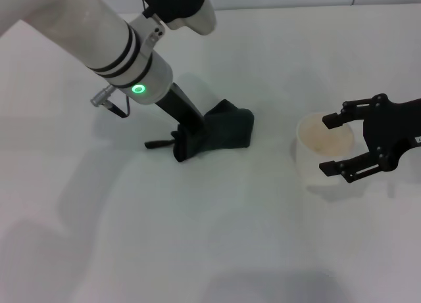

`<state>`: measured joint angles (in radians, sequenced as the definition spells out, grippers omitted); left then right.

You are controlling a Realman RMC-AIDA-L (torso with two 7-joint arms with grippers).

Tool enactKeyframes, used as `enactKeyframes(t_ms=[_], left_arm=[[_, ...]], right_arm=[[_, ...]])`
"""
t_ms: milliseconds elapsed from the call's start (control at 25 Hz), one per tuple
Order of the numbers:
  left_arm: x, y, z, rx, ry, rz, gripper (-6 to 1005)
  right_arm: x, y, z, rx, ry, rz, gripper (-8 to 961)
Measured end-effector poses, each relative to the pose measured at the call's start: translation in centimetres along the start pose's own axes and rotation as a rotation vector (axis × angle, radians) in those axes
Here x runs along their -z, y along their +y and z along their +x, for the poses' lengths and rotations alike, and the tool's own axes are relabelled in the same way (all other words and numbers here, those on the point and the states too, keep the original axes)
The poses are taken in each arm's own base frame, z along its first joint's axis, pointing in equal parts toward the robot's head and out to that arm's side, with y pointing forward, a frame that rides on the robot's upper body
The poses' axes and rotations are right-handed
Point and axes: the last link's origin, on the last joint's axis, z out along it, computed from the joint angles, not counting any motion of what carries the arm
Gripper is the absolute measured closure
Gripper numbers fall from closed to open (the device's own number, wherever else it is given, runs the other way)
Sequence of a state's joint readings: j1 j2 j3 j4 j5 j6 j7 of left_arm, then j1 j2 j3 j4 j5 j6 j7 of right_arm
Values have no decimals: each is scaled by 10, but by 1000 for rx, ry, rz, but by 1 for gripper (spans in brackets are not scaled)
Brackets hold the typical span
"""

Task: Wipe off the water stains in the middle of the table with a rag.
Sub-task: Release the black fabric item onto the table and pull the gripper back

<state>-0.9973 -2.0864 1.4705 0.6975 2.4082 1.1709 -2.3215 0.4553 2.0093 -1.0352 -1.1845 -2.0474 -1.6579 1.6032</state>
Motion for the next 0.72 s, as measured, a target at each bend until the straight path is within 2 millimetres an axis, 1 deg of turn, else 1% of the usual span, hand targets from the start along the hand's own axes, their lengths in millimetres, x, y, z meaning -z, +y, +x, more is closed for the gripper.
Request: enactKeyframes(t_ms=[360, 400, 440, 720], left_arm=[[-3, 20, 12, -102, 15, -82, 817], [-3, 23, 12, -118, 9, -97, 817], [-6, 31, 11, -154, -8, -127, 816], [-11, 44, 5, -240, -80, -160, 812]], right_arm=[[-1, 3, 1, 5, 9, -17, 83], [-1, 3, 1, 4, 10, -17, 83], [0, 4, 2, 1, 10, -15, 83], [1, 4, 3, -5, 10, -12, 84]])
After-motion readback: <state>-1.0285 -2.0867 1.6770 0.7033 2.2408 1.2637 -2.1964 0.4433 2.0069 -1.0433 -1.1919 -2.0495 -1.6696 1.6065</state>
